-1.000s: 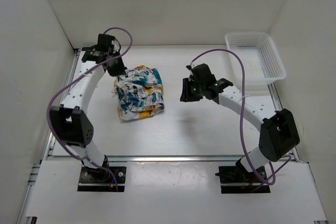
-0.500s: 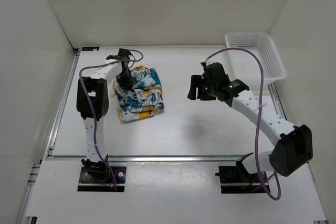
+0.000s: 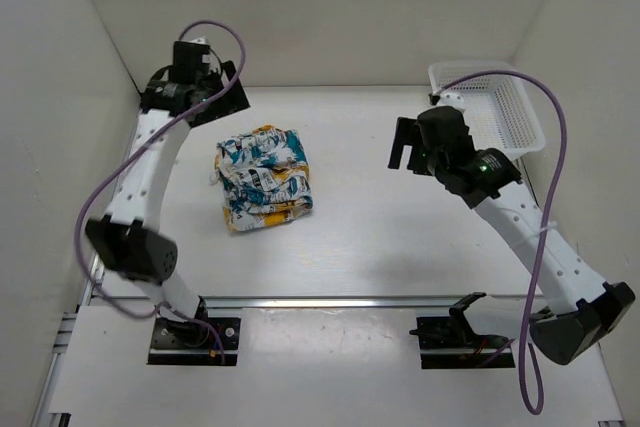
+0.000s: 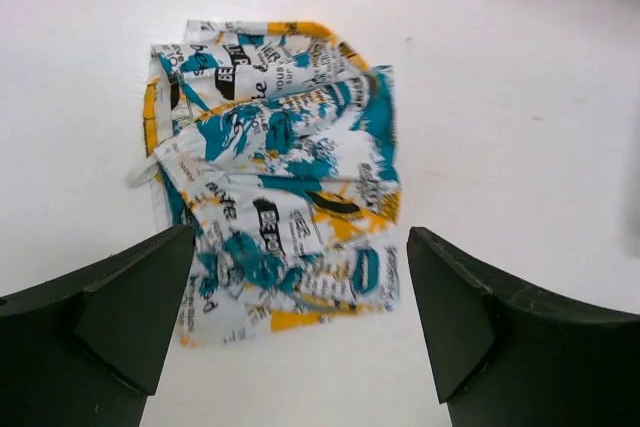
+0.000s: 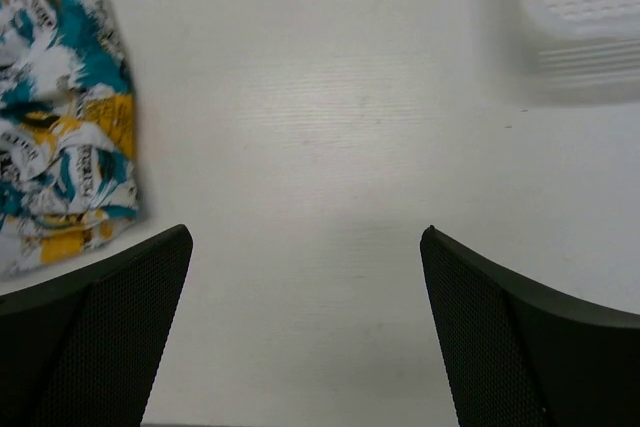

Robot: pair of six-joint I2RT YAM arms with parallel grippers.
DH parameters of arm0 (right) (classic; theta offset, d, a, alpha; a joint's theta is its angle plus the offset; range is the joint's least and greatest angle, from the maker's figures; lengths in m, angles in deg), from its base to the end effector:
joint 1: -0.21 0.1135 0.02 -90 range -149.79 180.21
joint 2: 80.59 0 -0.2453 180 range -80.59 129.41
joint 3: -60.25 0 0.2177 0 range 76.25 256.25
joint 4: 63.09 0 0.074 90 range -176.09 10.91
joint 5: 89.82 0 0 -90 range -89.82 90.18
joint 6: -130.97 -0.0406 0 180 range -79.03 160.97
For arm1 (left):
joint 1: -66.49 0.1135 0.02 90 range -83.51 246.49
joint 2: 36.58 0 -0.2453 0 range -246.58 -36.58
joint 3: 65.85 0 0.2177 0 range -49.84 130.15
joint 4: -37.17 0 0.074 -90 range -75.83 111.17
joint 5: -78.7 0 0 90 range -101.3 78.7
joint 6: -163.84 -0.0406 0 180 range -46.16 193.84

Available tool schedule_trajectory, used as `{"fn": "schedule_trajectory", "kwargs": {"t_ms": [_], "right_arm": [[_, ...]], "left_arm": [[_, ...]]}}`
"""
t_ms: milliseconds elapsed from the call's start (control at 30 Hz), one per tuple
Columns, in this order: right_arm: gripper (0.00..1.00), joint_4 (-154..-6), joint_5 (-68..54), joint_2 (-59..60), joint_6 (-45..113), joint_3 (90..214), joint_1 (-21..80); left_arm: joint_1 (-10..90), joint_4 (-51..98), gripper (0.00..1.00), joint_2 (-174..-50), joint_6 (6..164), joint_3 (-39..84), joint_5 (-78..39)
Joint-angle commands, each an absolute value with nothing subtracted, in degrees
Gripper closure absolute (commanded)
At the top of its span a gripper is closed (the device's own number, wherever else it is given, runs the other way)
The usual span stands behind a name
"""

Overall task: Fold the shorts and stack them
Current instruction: Fold the shorts

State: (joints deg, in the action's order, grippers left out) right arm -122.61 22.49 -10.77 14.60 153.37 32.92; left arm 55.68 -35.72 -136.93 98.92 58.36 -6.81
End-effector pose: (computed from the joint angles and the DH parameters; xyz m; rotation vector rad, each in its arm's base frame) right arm 0.1979 0.1088 0.3639 0.0955 2.1518 0.1682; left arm 0.3328 -0.0603 0.3564 -0.3374 2.4084 -0.1892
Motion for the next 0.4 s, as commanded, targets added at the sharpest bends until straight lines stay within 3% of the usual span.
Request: {"fn": "schedule_trajectory", "kwargs": {"t_ms": [0,167,367], "right_arm": [[0.00,-127.5,35.0,-12.7,15.0,155.3,32.6],[0.00,-129.4,39.5,-16.6,12.3,152.3,32.6],[0.00,-130.9,40.9,-19.7,11.1,149.3,32.6]], "left_arm": [[55.3,-37.3,0.00,-122.6,97.9,54.2,-6.7],[55.3,-33.9,0.00,-103.6,99.6,38.7,-3.3],[55.3,-33.9,0.00,-92.0,101.3,26.8,-0.7]]}}
